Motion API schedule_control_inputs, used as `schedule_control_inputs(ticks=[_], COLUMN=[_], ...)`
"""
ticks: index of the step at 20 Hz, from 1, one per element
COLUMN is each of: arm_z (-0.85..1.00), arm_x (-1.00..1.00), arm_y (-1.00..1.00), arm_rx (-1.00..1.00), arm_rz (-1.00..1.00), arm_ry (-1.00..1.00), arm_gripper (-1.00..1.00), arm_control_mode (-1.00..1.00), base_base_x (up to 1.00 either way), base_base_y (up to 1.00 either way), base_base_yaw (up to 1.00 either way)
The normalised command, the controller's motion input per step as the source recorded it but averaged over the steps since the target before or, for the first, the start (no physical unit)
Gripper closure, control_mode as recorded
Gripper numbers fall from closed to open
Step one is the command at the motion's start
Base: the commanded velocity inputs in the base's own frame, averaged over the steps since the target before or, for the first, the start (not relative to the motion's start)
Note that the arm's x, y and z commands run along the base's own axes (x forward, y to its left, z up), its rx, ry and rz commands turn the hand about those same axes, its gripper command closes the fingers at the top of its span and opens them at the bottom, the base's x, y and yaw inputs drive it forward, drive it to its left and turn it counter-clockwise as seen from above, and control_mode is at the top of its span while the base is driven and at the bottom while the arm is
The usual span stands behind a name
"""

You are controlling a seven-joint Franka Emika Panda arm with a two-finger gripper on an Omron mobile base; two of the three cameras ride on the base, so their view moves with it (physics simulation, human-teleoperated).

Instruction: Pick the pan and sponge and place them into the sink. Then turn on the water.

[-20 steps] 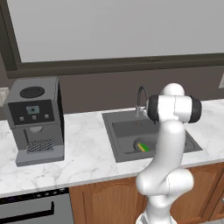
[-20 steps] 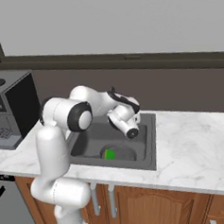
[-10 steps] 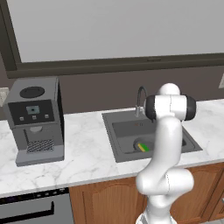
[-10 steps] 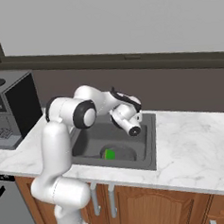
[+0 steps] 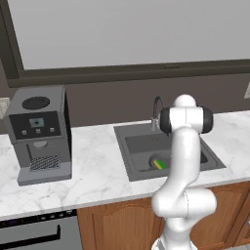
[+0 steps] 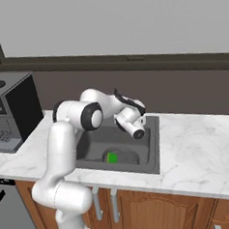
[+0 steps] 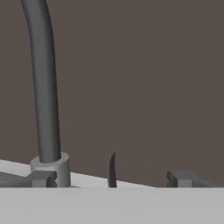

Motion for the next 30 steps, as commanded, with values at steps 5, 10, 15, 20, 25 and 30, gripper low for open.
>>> schedule_control_inputs(ticks=[5, 10, 15, 20, 25, 30], arm_z=[-0.15, -0.14, -0.11, -0.12, -0.19, -0.16], arm_x=[0.28, 0.27, 0.26, 0.25, 0.22, 0.29], arm_y=[-0.02, -0.01, -0.01, 0.00, 0.00, 0.00], arm_rx=[0.01, 0.01, 0.01, 0.01, 0.00, 0.00], arm_rz=[0.00, 0.00, 0.00, 0.00, 0.00, 0.00], arm_ry=[0.00, 0.00, 0.00, 0.00, 0.00, 0.01], arm_gripper=[-1.00, -1.00, -1.00, -1.00, -1.00, -1.00], arm_control_mode=[-1.00, -1.00, -1.00, -1.00, -1.00, -1.00], base_base_x=[0.00, 0.00, 0.00, 0.00, 0.00, 0.00], base_base_y=[0.00, 0.00, 0.00, 0.00, 0.00, 0.00], base_base_yaw=[0.00, 0.00, 0.00, 0.00, 0.00, 0.00])
